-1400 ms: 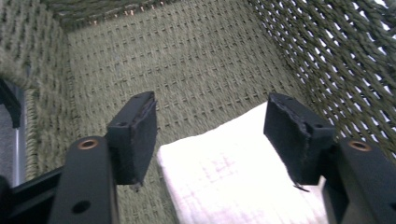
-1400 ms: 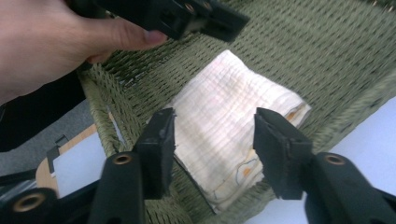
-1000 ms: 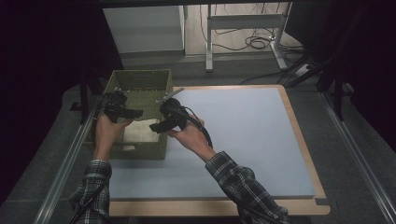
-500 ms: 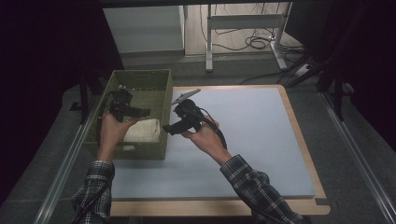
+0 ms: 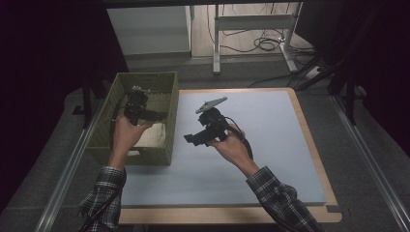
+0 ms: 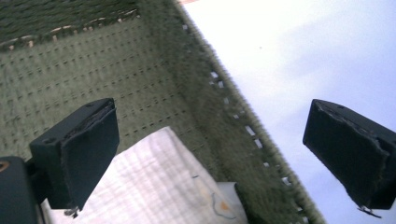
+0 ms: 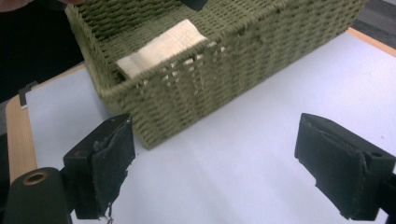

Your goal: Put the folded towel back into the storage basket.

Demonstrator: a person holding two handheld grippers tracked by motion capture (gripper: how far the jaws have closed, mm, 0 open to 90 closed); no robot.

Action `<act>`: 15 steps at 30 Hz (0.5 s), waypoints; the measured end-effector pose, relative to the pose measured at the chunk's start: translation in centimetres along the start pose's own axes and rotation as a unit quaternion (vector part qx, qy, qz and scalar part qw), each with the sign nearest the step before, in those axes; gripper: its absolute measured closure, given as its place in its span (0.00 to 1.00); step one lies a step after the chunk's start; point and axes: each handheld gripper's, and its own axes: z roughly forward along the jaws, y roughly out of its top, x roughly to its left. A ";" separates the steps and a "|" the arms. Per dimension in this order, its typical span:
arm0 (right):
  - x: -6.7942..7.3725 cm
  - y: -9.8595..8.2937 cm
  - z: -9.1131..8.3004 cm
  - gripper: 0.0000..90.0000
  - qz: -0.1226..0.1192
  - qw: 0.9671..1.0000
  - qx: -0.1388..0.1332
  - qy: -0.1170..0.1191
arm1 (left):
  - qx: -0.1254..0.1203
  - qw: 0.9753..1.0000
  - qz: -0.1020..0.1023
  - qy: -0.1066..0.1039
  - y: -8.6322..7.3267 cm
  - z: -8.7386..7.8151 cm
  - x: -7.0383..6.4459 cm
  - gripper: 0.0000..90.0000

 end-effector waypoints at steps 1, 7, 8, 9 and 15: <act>-0.1 -0.2 -0.1 0.14 0.000 1.000 0.000 0.000 | -0.001 1.000 0.003 -0.003 0.0 0.1 -0.3 0.04; -0.7 -1.7 -0.7 0.13 0.001 1.000 0.004 -0.001 | -0.002 1.000 0.017 -0.015 0.3 0.6 -1.7 0.04; -0.7 -1.9 -0.8 0.13 0.002 1.000 0.004 -0.001 | -0.003 1.000 0.019 -0.016 0.3 0.7 -2.0 0.04; -0.8 -2.1 -0.9 0.13 0.003 1.000 0.004 -0.001 | -0.004 1.000 0.022 -0.018 0.4 0.8 -2.2 0.04; -1.3 -3.2 -1.8 0.13 0.005 1.000 0.002 -0.004 | -0.009 0.999 0.036 -0.031 0.7 1.2 -3.6 0.04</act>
